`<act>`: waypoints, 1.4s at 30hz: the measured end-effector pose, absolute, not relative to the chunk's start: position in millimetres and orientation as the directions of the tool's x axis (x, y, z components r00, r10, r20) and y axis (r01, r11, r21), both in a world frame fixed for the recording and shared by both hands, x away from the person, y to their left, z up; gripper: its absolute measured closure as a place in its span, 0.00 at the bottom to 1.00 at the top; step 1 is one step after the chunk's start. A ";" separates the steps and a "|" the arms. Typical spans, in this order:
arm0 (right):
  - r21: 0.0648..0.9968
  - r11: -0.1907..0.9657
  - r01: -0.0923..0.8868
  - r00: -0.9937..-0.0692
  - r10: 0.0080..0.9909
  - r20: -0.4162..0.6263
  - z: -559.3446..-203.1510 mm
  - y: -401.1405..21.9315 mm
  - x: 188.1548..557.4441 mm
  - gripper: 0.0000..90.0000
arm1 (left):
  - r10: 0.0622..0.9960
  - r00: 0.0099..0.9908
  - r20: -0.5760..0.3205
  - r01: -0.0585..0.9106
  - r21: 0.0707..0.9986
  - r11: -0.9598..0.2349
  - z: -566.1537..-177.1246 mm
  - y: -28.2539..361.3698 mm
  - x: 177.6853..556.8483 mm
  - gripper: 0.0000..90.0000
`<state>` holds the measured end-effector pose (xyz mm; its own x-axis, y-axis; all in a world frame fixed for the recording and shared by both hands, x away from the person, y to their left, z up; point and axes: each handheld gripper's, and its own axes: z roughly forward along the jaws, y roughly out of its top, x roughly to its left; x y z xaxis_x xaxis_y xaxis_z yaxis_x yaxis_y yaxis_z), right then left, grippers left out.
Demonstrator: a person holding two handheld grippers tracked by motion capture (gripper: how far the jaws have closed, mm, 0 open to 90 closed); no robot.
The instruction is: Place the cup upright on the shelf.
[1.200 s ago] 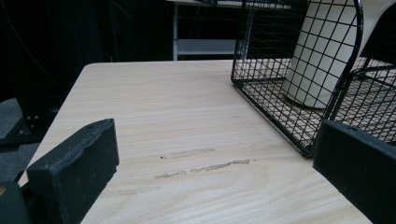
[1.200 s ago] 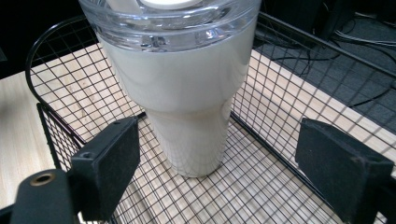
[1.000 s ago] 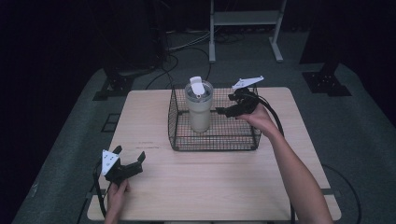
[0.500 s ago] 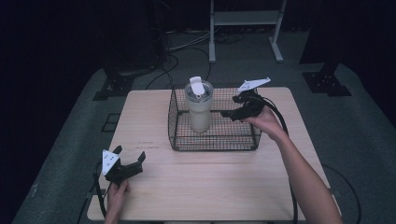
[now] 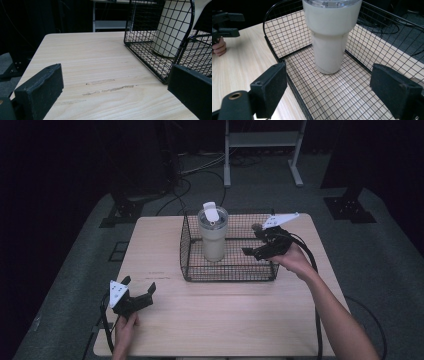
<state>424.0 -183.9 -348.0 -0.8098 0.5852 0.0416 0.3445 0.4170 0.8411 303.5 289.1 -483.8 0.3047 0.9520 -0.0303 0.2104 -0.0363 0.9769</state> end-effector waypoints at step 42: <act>0.850 0.418 0.321 -0.841 0.539 0.053 -372.5 -214.1 354.8 0.16 | 0.953 0.303 -0.022 0.212 0.976 -0.045 -483.7 288.0 303.6 0.00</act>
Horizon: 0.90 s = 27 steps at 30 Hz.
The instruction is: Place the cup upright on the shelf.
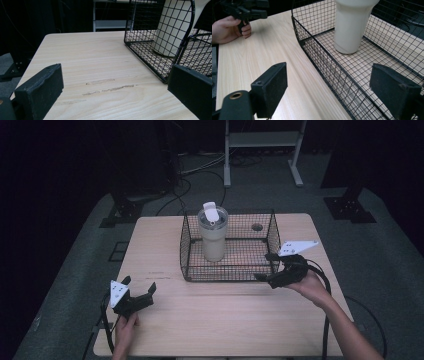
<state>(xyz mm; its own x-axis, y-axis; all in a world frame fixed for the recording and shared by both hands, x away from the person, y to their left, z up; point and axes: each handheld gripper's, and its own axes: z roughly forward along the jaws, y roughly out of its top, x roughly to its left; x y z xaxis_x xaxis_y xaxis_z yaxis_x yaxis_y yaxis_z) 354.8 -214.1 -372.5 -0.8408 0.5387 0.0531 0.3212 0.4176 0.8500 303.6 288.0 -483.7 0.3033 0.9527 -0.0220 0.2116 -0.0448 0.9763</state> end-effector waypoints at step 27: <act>0.863 0.377 0.336 -0.830 0.551 0.082 -411.0 -247.1 316.4 0.16 | 0.955 0.296 -0.014 0.215 0.975 -0.052 -483.6 286.9 303.1 0.00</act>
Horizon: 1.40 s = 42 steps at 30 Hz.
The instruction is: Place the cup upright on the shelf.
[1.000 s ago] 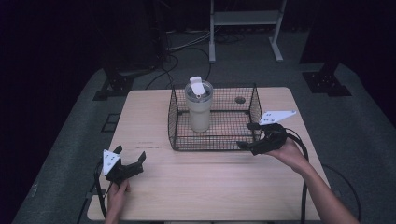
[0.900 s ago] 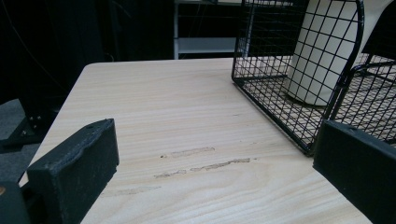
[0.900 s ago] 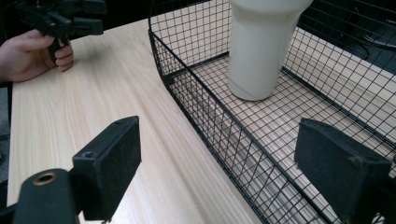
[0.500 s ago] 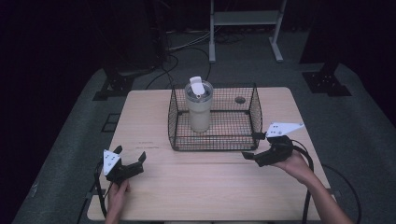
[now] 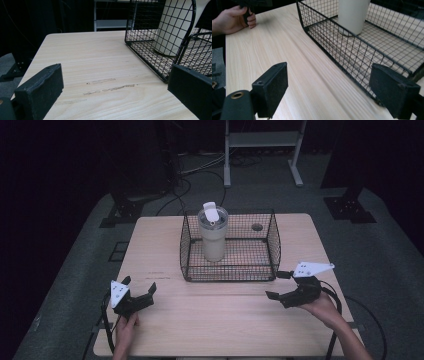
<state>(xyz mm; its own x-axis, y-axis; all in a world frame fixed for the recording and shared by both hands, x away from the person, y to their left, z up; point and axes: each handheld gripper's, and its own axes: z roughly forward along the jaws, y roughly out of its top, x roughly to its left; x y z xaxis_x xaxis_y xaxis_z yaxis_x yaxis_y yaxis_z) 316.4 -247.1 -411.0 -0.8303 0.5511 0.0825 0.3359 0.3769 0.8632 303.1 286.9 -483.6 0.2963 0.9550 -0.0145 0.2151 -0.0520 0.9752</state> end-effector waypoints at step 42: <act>0.848 0.294 0.441 -0.725 0.674 0.144 -472.9 -297.1 282.0 0.16 | 0.955 0.297 -0.024 0.217 0.975 -0.043 -483.5 287.4 303.2 0.00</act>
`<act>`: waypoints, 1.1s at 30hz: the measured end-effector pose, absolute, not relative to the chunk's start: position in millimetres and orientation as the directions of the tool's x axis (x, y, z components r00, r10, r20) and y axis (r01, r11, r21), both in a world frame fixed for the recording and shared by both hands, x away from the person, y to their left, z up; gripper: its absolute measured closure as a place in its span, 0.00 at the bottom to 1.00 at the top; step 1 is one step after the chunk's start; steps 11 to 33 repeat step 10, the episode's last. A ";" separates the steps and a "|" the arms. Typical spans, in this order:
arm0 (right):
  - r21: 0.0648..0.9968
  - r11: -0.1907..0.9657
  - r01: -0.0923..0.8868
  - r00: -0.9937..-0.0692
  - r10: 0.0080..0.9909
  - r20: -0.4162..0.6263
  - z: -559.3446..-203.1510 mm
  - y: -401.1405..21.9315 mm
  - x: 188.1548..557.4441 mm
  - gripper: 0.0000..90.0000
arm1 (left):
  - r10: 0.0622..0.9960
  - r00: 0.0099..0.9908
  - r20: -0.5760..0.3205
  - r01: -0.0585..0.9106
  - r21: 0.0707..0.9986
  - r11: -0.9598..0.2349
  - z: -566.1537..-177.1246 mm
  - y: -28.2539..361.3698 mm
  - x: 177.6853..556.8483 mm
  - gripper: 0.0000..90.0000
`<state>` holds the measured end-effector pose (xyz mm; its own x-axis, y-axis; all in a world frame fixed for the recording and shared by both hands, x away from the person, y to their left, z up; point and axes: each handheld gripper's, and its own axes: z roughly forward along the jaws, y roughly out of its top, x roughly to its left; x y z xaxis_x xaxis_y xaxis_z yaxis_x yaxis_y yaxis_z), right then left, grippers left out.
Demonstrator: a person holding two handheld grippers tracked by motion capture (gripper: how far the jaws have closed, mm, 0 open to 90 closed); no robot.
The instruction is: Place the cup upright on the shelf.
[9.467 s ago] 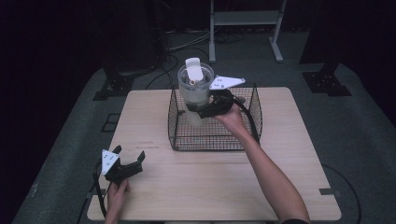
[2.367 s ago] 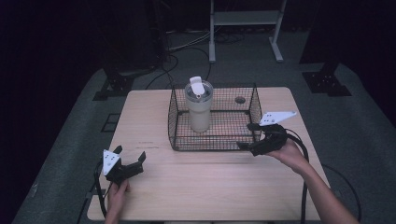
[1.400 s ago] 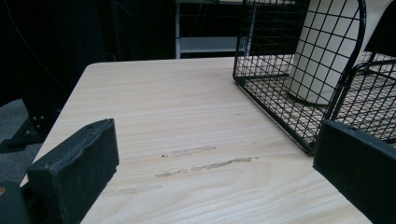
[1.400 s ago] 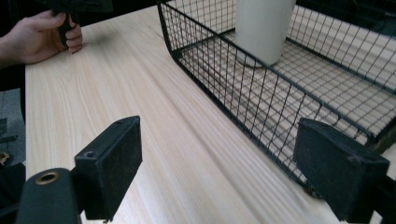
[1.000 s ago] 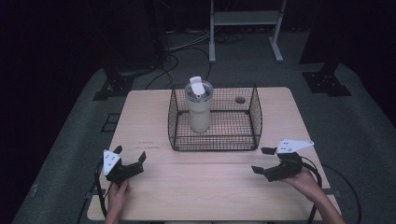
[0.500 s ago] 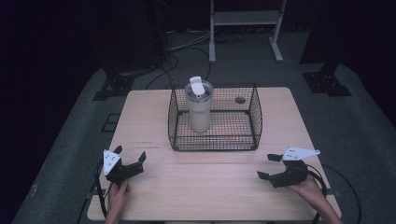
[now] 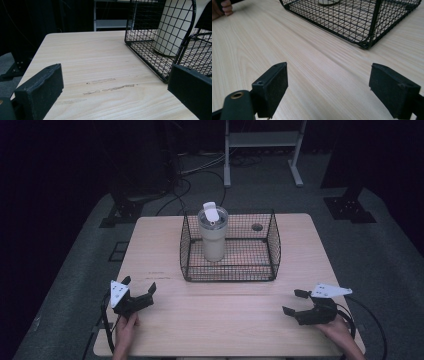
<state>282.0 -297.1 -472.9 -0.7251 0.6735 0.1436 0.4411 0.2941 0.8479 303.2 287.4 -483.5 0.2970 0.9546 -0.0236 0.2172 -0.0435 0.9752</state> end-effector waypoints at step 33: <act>0.912 0.076 0.402 -0.636 0.740 0.219 -491.0 -304.5 264.9 0.16 | 0.955 0.295 -0.008 0.215 0.975 -0.058 -483.6 285.9 303.2 0.00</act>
